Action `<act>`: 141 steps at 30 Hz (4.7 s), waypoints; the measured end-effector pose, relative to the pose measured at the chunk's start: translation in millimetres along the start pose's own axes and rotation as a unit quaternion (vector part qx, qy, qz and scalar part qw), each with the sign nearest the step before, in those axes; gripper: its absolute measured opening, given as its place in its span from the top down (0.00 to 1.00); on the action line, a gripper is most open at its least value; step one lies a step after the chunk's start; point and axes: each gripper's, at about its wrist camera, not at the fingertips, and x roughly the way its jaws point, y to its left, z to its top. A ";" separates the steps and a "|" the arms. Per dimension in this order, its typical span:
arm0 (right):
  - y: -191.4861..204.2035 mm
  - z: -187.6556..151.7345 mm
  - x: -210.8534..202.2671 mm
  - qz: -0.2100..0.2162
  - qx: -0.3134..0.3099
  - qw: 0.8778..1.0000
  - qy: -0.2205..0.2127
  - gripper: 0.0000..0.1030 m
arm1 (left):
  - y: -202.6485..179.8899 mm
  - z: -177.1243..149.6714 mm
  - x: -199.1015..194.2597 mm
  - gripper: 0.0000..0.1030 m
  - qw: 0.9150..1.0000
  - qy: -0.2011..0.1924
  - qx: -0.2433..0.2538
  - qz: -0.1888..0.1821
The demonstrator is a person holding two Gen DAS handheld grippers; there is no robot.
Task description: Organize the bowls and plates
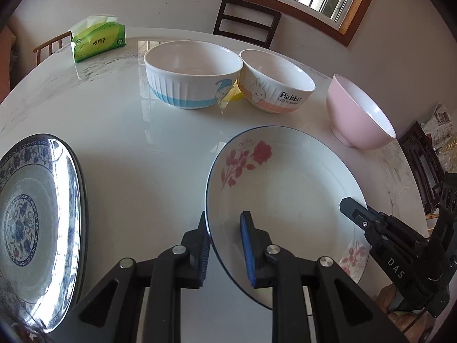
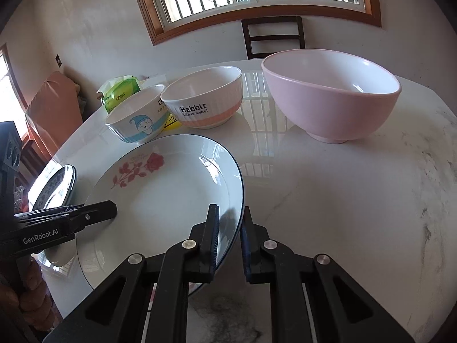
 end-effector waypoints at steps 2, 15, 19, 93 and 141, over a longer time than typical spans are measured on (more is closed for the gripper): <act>2.8 -5.2 -4.3 0.001 0.000 1.000 0.001 0.87 | -2.1 -5.4 -5.7 0.80 1.000 -0.002 0.005 0.004; 21.2 -26.8 -25.9 0.021 0.011 1.000 0.005 0.86 | 9.2 -24.7 -43.4 0.80 0.999 -0.022 0.005 0.026; 34.9 -25.5 -28.7 0.026 0.001 1.000 0.004 0.86 | 19.2 -23.7 -57.6 0.80 0.999 -0.036 0.000 0.039; 250.8 1.2 59.5 0.112 -0.164 0.979 0.057 0.85 | 223.6 -34.9 -120.6 0.80 0.977 -0.066 -0.163 0.120; 261.6 -3.5 70.6 0.094 -0.227 0.969 -0.010 0.79 | 224.2 -36.5 -119.4 0.80 0.977 -0.076 -0.150 0.130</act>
